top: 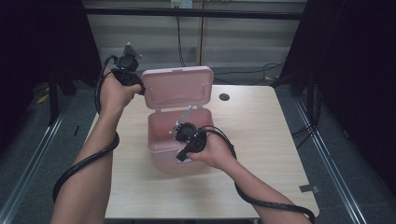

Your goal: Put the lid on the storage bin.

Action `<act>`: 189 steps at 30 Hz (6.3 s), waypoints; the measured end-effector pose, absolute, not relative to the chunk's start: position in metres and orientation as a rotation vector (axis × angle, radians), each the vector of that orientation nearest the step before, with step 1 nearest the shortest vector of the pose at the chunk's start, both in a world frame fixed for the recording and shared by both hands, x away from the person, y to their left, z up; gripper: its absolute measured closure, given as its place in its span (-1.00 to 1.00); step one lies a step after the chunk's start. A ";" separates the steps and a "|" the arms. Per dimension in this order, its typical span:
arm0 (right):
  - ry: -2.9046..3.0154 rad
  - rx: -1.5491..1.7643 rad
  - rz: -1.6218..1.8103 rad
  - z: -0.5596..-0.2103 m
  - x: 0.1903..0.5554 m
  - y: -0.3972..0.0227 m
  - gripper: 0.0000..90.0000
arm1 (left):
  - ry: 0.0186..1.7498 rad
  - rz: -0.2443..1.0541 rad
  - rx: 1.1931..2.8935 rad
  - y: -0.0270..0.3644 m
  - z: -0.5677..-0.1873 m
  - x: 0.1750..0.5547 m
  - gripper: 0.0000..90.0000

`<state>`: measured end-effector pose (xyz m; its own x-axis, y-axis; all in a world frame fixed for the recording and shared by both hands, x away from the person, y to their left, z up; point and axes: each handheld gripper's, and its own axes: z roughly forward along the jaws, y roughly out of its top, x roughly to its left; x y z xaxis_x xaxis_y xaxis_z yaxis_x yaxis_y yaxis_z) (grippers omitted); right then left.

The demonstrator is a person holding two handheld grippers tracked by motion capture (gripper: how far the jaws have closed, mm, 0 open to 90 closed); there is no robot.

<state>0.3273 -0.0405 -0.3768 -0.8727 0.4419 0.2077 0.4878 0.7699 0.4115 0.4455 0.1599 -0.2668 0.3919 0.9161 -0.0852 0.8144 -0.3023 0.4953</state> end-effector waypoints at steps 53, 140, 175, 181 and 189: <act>-2.856 -0.784 -0.721 -0.377 0.331 -0.038 1.00 | 1.444 0.291 2.156 0.165 -0.274 0.422 0.90; -2.830 -1.050 -0.845 -0.331 0.375 -0.124 1.00 | 1.406 0.221 2.178 0.158 -0.255 0.455 1.00; -2.854 -1.078 -0.886 -0.322 0.374 -0.139 1.00 | 1.414 0.197 2.178 0.166 -0.272 0.445 1.00; -2.851 -1.074 -0.889 -0.329 0.368 -0.147 1.00 | 1.423 0.197 2.163 0.167 -0.276 0.444 0.98; -2.879 -1.032 -0.878 -0.333 0.363 -0.145 1.00 | 1.431 0.207 2.147 0.171 -0.279 0.441 0.84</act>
